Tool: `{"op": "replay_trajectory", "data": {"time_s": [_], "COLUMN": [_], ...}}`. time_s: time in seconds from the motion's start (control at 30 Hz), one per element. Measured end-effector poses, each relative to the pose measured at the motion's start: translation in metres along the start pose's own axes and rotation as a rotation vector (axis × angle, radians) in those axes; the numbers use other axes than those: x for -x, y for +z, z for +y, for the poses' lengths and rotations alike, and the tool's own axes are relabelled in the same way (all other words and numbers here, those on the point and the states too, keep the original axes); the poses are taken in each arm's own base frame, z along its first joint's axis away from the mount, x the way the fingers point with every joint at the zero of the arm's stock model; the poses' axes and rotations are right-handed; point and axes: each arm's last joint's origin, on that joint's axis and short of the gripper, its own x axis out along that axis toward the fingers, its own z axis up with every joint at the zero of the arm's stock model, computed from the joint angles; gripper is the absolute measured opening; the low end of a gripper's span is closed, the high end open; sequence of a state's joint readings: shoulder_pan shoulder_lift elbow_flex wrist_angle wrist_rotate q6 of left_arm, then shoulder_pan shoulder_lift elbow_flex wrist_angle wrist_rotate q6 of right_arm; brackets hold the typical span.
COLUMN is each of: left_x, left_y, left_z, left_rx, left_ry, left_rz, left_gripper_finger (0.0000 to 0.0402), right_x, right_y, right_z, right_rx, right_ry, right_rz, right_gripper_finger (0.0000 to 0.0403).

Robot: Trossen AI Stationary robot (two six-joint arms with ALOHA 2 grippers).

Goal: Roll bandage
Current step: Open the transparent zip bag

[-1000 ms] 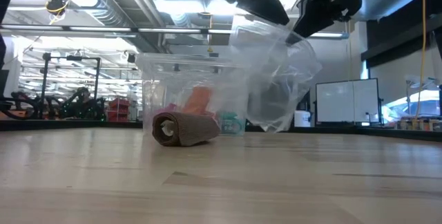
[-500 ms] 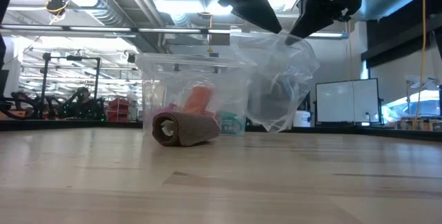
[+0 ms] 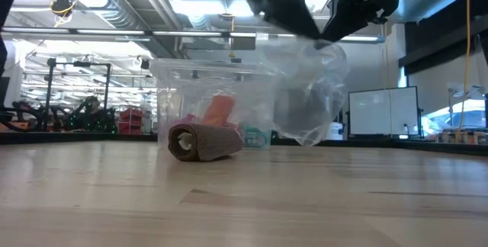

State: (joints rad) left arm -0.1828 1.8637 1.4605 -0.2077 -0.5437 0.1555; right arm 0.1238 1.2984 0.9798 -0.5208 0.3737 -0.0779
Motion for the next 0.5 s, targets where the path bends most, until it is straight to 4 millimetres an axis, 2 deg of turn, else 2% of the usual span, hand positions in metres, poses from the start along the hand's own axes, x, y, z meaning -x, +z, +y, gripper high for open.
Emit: {"op": "replay_trajectory", "data": {"time_s": [0.3, 0.4, 0.5], "left_x": [-0.0089, -0.0093, -0.0071], "left_y": [-0.01, -0.0114, -0.0101], "left_z": [-0.0068, -0.0068, -0.0091], "left_rx": [-0.037, -0.036, -0.03], "left_ry": [-0.01, -0.01, -0.02], "left_rz": [0.059, 0.07, 0.061], "left_gripper_finger": [0.0127, 0.0088, 0.0028], "right_x": [0.0, 0.0001, 0.0001], "right_y": [0.0, 0.0004, 0.0005], "right_z": [0.0002, 0.0002, 0.0002], "right_rx": [-0.003, -0.004, 0.001], "right_ry": [0.008, 0.01, 0.009], "right_rz": [0.0, -0.003, -0.004], "right_gripper_finger": [0.0004, 0.0004, 0.0004]}}
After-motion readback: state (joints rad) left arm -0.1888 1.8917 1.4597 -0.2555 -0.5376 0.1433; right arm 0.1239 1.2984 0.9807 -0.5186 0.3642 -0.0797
